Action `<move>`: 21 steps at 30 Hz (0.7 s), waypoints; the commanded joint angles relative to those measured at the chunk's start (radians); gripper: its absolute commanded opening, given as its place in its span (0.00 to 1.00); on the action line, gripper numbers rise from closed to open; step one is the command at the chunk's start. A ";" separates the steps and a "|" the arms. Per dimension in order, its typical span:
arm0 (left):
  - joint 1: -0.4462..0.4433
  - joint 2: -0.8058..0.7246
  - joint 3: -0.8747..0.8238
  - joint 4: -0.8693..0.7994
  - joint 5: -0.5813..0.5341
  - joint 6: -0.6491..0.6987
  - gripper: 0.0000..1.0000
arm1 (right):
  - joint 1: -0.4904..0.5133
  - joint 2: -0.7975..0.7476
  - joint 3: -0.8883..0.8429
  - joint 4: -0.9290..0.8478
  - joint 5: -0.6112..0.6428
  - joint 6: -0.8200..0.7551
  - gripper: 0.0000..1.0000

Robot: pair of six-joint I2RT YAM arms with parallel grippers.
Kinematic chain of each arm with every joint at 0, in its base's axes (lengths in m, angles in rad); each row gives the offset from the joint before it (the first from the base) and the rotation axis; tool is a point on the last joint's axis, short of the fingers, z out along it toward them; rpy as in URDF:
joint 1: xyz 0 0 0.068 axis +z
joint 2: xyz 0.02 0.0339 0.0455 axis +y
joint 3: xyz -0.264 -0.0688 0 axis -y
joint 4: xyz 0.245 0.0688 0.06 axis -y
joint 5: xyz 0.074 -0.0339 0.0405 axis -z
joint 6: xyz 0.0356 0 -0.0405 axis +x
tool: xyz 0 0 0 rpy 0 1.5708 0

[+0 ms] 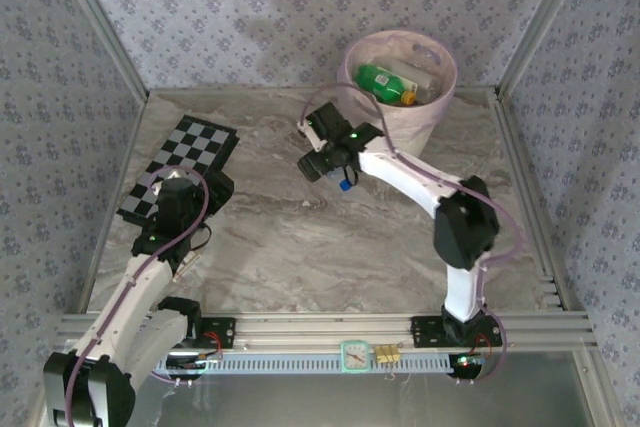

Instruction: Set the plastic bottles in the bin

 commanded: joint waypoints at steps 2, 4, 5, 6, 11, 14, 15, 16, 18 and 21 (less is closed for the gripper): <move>0.007 0.022 0.000 0.021 0.062 0.031 1.00 | 0.021 0.136 0.152 -0.139 0.152 0.064 0.89; 0.008 0.038 0.009 0.032 0.086 0.040 1.00 | 0.019 0.202 0.209 -0.158 0.194 0.080 0.90; 0.007 0.044 0.013 0.036 0.092 0.044 1.00 | 0.020 0.224 0.229 -0.164 0.210 0.081 0.90; 0.007 0.049 0.014 0.042 0.102 0.049 1.00 | 0.020 0.246 0.247 -0.166 0.232 0.083 0.91; 0.007 0.063 0.009 0.108 0.180 0.074 1.00 | 0.005 0.306 0.287 -0.165 0.287 0.088 0.93; 0.007 0.058 0.002 0.134 0.208 0.075 1.00 | -0.010 0.317 0.281 -0.144 0.273 0.098 0.93; 0.007 0.055 -0.002 0.140 0.209 0.073 1.00 | -0.015 0.322 0.279 -0.137 0.265 0.100 0.93; 0.007 0.050 -0.005 0.142 0.211 0.069 1.00 | -0.017 0.325 0.277 -0.130 0.257 0.100 0.93; 0.007 0.040 -0.012 0.144 0.209 0.066 1.00 | -0.017 0.335 0.272 -0.113 0.243 0.099 0.92; 0.007 0.029 -0.014 0.135 0.208 0.062 1.00 | -0.018 0.355 0.270 -0.107 0.230 0.104 0.91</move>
